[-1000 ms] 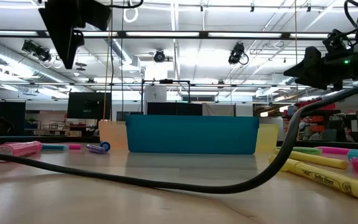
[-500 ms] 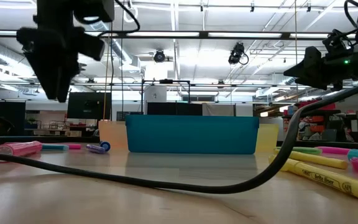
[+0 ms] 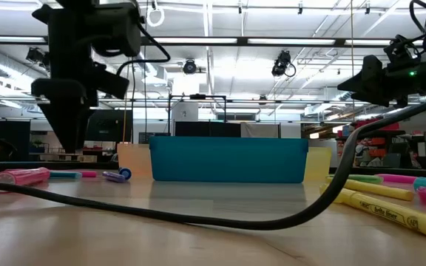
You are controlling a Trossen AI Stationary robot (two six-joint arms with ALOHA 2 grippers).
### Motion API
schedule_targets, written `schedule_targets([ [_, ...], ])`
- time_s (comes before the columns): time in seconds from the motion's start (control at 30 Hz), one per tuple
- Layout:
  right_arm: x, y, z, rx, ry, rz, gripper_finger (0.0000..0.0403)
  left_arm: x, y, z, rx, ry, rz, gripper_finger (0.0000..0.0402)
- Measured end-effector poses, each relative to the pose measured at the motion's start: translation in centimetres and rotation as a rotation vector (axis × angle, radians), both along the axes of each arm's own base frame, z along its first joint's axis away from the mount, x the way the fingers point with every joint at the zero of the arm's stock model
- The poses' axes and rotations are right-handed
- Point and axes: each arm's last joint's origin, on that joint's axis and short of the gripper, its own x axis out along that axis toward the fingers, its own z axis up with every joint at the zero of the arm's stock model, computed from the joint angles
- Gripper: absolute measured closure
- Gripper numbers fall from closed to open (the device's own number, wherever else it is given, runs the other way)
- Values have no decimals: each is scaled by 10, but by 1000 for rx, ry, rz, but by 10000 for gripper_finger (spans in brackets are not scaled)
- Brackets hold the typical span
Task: Pick & Place Markers
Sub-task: Put the small blue highlighter into the orange transparent bin
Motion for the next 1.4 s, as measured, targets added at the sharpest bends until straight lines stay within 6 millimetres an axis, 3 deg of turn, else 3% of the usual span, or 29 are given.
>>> schedule_targets([
  [0.53, 0, 0, 0, 0, 0, 0, 89, -8, -10, -37, -64, -24, -10, 81],
  [0.97, 0, 0, 0, 0, 0, 0, 89, -7, -9, -38, -16, -31, -16, 85],
  [1.13, 0, 0, 0, 0, 0, 0, 89, -7, -10, -38, -59, -29, -25, 125],
  [1.4, 0, 0, 0, 0, 0, 0, 89, -6, -11, -39, -118, -35, -33, 238],
])
